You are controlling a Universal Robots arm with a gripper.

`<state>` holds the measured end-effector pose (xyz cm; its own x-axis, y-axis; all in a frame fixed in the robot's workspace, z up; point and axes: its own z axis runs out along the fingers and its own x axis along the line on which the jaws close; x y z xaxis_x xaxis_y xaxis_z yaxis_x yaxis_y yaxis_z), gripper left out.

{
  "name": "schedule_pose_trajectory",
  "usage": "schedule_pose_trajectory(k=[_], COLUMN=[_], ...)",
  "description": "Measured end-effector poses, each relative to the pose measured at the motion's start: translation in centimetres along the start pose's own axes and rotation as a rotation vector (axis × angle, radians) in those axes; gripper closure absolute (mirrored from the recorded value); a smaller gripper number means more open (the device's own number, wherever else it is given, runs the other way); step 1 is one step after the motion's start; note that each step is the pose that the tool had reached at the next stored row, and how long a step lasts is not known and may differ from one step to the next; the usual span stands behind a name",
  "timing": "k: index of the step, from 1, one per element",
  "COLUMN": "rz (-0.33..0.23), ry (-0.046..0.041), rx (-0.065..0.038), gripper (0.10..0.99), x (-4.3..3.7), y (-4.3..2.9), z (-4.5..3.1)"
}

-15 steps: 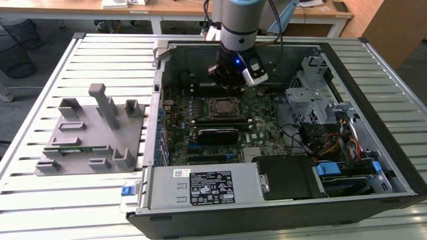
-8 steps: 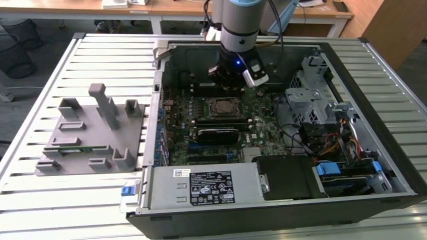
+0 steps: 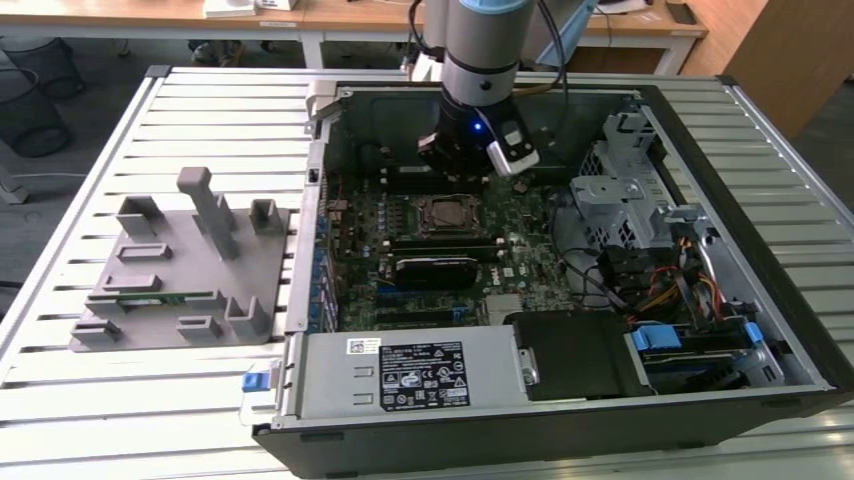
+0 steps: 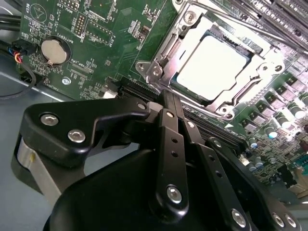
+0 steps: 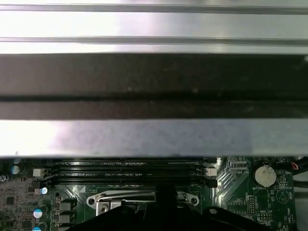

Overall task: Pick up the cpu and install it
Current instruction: 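Install the second cpu locking lever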

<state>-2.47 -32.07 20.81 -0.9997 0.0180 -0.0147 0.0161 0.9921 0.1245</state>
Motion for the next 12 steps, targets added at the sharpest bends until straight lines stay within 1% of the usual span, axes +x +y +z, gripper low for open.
schedule_pose_trajectory(k=[4, 12], rz=[0.000, 0.000], ry=[0.0000, 0.0000], rx=[0.000, 0.000], gripper=[0.973, 0.973], x=[-0.07, -0.16], y=[-0.23, -0.92], z=[-0.03, -0.11])
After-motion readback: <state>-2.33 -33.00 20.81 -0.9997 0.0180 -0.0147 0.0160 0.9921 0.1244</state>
